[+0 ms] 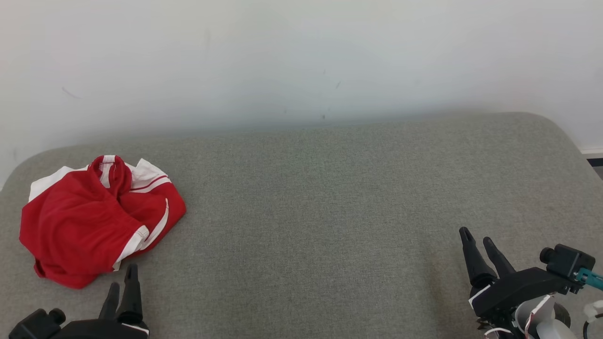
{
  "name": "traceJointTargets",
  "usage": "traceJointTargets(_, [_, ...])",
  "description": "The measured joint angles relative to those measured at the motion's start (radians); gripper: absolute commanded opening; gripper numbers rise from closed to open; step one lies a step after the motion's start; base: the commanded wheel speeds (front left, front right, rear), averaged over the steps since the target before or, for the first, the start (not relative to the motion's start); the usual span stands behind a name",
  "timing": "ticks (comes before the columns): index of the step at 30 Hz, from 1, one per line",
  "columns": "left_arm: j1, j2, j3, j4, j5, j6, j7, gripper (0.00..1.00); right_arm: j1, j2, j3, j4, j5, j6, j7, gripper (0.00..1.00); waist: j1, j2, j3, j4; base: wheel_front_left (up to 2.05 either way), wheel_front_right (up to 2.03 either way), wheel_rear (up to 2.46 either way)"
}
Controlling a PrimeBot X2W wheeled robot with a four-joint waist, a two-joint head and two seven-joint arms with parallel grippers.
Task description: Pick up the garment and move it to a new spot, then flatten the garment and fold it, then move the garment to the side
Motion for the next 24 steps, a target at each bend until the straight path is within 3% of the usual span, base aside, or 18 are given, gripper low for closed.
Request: traceJointTargets(24, [0.002,0.026,-0.012,-0.066,0.410,0.060,-0.043,1.00,-0.036,-0.076,0.074,-0.052,-0.320,-0.064,-0.037,1.00,0.0000,0.0000,-0.016,-0.021,0.00,0.00,0.00])
